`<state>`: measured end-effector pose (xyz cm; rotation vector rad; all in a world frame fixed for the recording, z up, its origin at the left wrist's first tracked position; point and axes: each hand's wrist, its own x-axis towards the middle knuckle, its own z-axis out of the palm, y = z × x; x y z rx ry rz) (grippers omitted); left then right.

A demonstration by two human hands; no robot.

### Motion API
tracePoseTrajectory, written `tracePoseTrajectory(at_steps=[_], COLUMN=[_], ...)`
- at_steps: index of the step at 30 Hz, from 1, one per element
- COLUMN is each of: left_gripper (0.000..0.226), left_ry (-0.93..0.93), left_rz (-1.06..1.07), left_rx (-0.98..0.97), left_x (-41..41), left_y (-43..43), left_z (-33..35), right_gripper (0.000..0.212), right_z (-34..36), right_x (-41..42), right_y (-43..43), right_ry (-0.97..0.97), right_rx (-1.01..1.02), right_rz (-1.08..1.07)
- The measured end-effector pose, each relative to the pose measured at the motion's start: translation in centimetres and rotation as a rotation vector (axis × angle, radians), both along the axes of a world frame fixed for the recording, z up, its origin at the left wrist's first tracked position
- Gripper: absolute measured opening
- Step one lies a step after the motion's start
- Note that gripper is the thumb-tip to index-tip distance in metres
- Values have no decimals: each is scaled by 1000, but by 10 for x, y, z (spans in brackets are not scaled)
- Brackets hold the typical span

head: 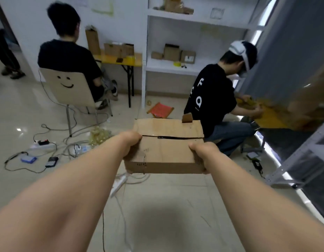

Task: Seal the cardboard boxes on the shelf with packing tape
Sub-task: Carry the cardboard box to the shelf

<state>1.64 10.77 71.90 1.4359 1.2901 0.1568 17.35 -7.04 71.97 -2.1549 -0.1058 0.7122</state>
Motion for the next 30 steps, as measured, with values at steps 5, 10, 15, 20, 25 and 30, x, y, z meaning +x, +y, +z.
tracePoseTrajectory(at_steps=[5, 10, 15, 20, 25, 30], left_gripper=[28, 29, 22, 37, 49, 39], left_ry=[-5, -94, -227, -244, -214, -195], left_rz=[-54, -15, -1, 13, 59, 109], left_rx=[35, 136, 221, 210, 249, 268], left_x=[-38, -50, -35, 7, 68, 151], left_y=[22, 37, 47, 75, 110, 161], left_z=[169, 270, 303, 304, 295, 300], right_gripper=[44, 30, 42, 30, 27, 31], right_z=[150, 258, 298, 300, 285, 291], right_x=[-37, -51, -34, 12, 76, 172], right_y=[11, 30, 53, 77, 126, 195], right_ry=[9, -116, -241, -257, -232, -204], right_rx=[59, 104, 131, 127, 86, 99], right_rz=[6, 123, 115, 48, 112, 183])
